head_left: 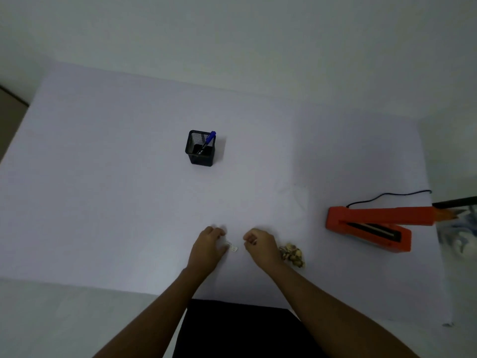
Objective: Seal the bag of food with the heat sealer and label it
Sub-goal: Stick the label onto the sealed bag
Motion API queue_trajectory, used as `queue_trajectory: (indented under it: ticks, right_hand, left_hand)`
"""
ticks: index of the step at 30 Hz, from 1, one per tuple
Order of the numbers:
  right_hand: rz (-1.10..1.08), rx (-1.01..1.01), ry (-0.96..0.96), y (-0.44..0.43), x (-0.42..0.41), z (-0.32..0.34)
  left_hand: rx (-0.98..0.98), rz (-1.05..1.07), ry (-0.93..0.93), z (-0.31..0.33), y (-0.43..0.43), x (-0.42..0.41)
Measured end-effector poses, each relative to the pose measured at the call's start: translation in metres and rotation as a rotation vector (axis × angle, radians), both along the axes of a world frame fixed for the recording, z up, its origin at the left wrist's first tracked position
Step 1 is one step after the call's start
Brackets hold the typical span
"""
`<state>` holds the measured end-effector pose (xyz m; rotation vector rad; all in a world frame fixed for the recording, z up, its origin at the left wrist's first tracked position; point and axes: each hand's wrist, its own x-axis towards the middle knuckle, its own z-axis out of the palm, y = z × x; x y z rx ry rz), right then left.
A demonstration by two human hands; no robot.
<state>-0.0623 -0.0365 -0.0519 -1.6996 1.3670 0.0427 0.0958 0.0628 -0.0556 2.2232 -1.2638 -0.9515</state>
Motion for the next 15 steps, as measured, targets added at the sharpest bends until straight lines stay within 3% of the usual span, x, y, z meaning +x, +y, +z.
queue_trajectory:
  ticks: [10,15]
  right_hand:
    - [0.129,0.034,-0.012,0.009,-0.006,-0.008]
    - [0.119,0.064,-0.025,0.006,-0.009,-0.005]
  left_hand:
    - [-0.009,-0.074,-0.179,-0.001,0.005,-0.035]
    - [0.006,-0.035,-0.16,0.003,0.006,-0.036]
